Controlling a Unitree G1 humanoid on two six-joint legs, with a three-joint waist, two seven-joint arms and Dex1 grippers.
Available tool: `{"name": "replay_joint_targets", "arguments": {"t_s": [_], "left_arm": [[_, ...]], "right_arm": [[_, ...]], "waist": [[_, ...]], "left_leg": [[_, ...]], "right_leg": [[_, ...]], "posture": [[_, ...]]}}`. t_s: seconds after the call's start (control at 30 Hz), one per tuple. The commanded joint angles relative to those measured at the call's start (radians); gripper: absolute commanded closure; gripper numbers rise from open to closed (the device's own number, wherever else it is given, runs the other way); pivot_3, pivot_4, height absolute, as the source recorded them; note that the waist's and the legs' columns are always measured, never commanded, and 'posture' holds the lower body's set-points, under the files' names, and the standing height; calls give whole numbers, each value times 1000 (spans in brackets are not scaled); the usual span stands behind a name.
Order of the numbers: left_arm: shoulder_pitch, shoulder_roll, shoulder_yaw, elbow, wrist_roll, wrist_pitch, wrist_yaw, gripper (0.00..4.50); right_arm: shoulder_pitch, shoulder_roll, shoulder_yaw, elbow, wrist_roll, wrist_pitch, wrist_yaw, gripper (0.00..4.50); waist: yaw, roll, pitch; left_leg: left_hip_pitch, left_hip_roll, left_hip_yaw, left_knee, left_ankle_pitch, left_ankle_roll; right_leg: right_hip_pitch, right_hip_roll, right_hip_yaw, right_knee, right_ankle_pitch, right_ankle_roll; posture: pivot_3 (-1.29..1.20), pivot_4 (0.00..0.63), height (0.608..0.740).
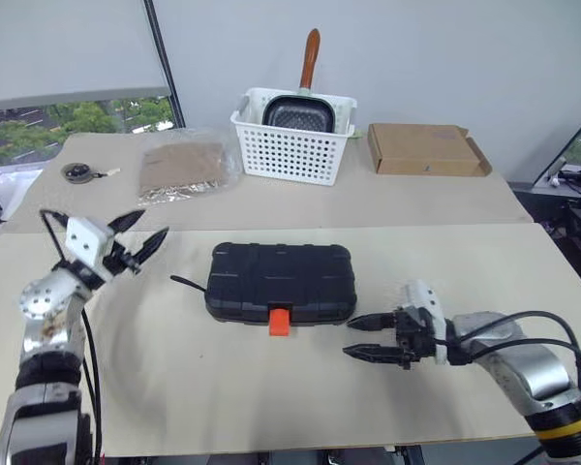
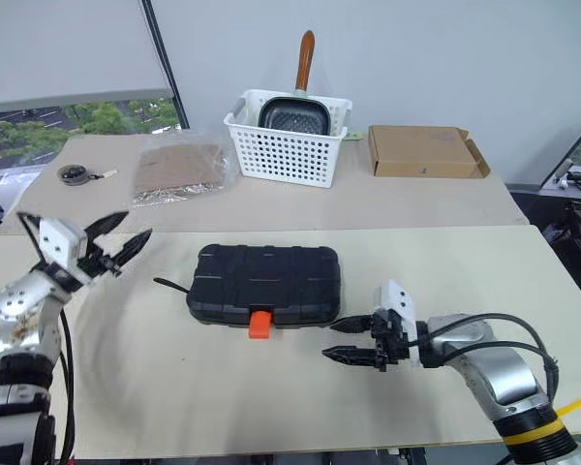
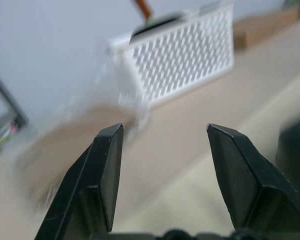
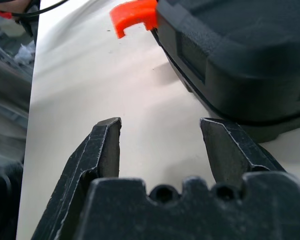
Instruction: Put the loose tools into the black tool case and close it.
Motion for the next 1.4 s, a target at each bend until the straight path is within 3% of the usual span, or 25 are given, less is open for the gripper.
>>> {"name": "replay_joint_targets", "arguments": {"t_s": [0.03,0.3,0.53,0.77,0.97,1.4], "left_arm": [[-73,-38,-74,-122,-11,92,-72,1656],[-178,-165,-232,-172,67,194,-123,1656],[-247,-258,-313,-49,219,212,-34,1656],[-265,-288,-397,69,374,331,67,1656],[-213,-307,-427,49,409,386,87,1656],[-150,-350,-396,-62,390,480,164,1656]], "right_arm": [[-85,97,0,74,-99,-69,-109,1576],[-348,316,-50,462,-302,-295,-361,1576],[-430,345,-86,633,-388,-431,-418,1576],[-294,254,-56,238,-263,-141,-263,1576],[-238,305,-19,-11,-239,90,-371,1576],[-224,394,69,-125,-333,366,-608,1576]], "waist": [[-1,-1,0],[-22,-2,1],[-26,-2,1],[-29,-1,0],[-29,-1,-1],[-14,1,-12]], "left_leg": [[0,0,0,0,0,0],[2,4,4,0,6,-7],[2,5,3,-4,10,-10],[-1,3,4,-4,7,-5],[3,3,3,-3,5,-3],[3,4,2,-3,6,-4]], "right_leg": [[0,0,0,0,0,0],[-1,7,2,1,6,-1],[-4,10,2,2,7,-3],[-3,8,3,2,7,-3],[-1,6,3,0,6,-2],[-1,6,3,1,6,-3]], "posture": [[0,150,700],[0,150,700],[0,150,700],[0,150,700],[0,150,700],[0,150,700]]}}
